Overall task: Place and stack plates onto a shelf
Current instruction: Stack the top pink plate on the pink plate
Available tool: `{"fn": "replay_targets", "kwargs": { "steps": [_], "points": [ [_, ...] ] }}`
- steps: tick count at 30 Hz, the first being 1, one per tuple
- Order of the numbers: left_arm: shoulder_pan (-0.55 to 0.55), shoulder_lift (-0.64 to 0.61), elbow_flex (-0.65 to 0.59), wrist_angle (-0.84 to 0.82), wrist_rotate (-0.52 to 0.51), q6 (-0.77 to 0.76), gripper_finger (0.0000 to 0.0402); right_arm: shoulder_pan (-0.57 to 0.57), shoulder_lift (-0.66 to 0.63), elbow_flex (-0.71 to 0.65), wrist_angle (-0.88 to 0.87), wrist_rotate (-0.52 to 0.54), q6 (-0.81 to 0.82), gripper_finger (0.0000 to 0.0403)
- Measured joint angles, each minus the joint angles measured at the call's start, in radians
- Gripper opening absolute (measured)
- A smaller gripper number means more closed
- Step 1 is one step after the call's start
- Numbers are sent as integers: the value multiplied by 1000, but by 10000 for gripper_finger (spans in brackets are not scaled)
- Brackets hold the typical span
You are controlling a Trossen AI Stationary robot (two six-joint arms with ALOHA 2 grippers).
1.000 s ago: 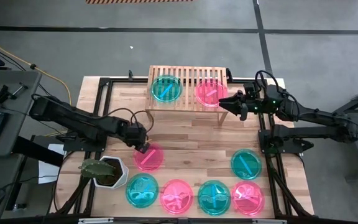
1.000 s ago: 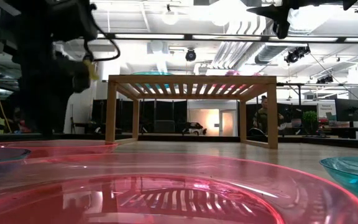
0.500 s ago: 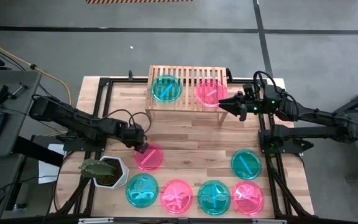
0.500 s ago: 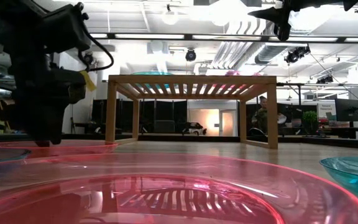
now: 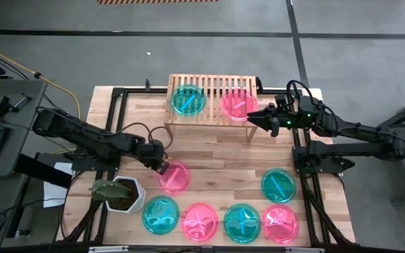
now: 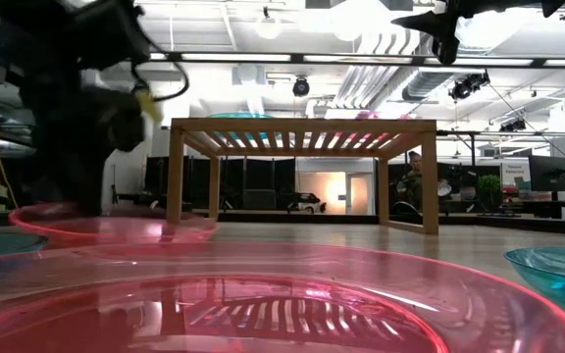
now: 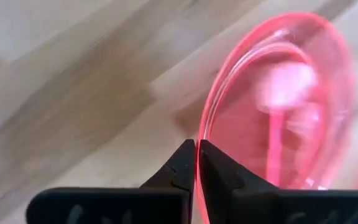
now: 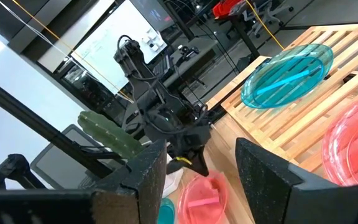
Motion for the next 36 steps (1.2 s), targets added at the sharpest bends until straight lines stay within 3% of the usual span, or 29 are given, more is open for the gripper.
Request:
{"fn": "replay_targets", "kwargs": {
  "steps": [8,15,20,27,32,36],
  "points": [
    [22,-132,198,-89,13,99,1,0,0,0,0,-1,22,177],
    [71,-127,535,-182,-59,228,1,0,0,0,62,-1,77,177],
    [193,7,797,-177,-152,405,0,0,0,0,279,0,79,177],
    [371,283,1082,-167,-157,587,0,0,-1,0,495,0,18,177],
    [432,460,1190,-139,-152,615,0,0,0,0,499,0,15,177],
    [448,555,1204,-58,-104,598,0,0,0,0,495,0,7,177]
  ]
}}
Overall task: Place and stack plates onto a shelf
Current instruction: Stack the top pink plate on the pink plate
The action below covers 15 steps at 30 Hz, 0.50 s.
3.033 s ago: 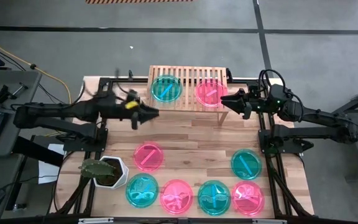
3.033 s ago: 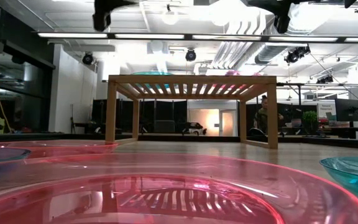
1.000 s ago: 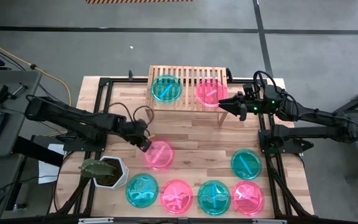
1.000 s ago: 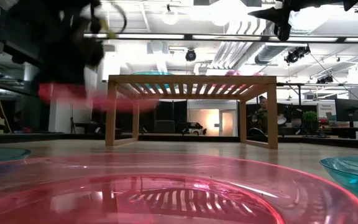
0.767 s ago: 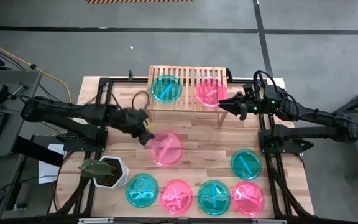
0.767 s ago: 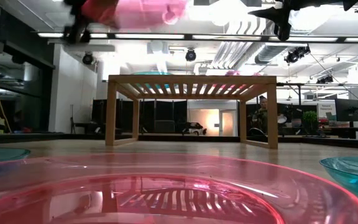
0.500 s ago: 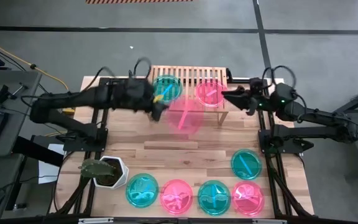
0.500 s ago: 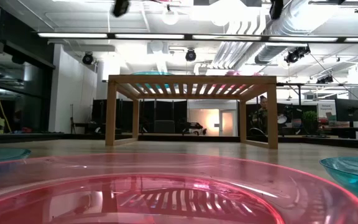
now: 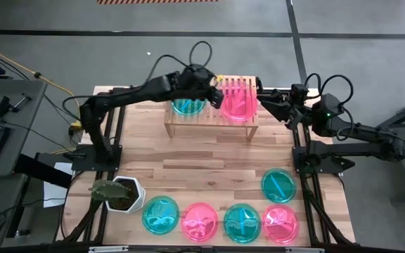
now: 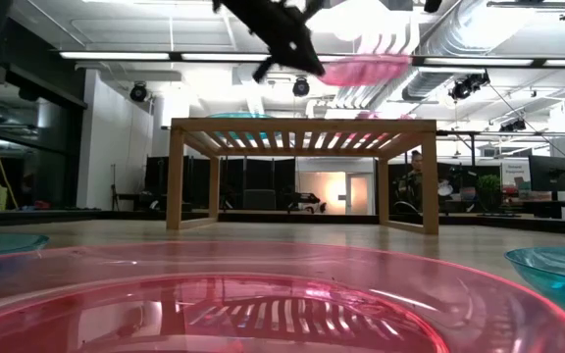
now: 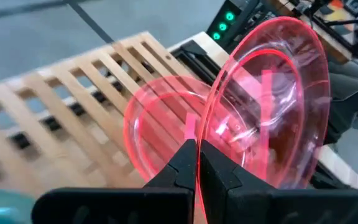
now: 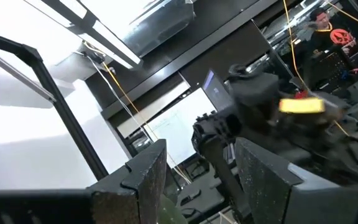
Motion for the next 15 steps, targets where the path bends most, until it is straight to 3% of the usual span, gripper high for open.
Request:
{"fn": "replay_targets", "kwargs": {
  "steps": [6,15],
  "points": [
    [11,80,0,78,-2,-35,0,0,0,0,-1,0,-16,177],
    [11,95,0,92,-38,-30,5,0,0,0,-7,0,-16,177]
  ]
}}
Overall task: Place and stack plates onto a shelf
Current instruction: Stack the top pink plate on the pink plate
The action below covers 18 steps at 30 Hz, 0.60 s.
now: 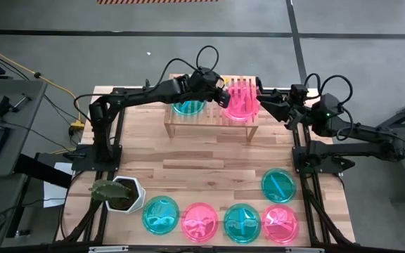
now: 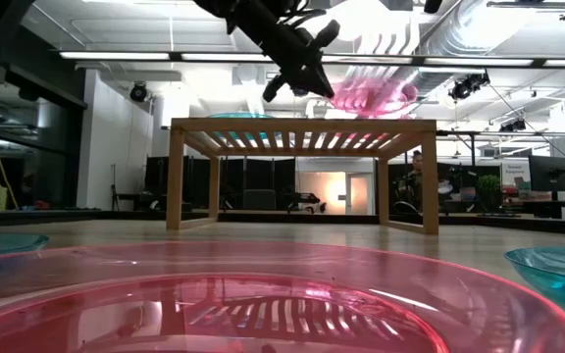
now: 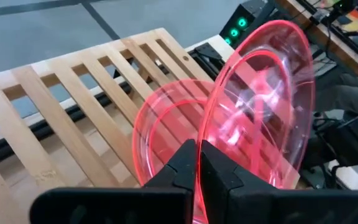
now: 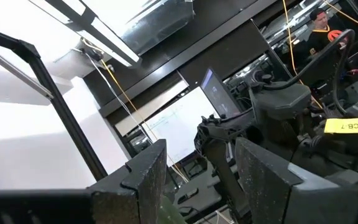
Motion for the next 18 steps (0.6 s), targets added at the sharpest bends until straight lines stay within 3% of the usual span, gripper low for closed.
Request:
{"fn": "replay_targets", "kwargs": {
  "steps": [18],
  "points": [
    [4,-16,2,28,1,22,145,0,0,0,0,0,0,177]
  ]
}}
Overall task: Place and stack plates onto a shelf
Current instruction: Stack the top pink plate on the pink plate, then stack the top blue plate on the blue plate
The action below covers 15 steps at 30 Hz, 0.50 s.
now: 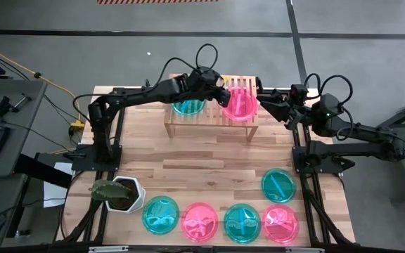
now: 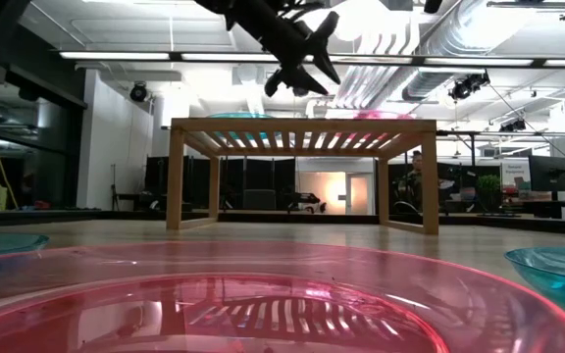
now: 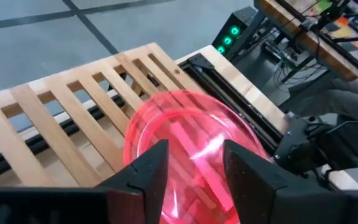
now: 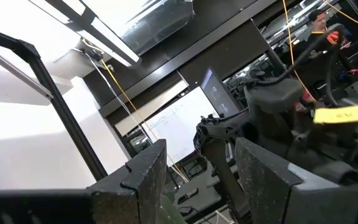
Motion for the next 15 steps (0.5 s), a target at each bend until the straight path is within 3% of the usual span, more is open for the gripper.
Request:
{"fn": "replay_targets", "kwargs": {
  "steps": [7,12,15],
  "points": [
    [31,-91,1,-23,64,68,165,0,0,0,0,0,-3,177],
    [46,-249,-3,-21,189,132,165,0,0,0,-3,0,-22,177],
    [-4,-370,-64,29,232,178,165,0,0,0,-18,0,-21,177]
  ]
}}
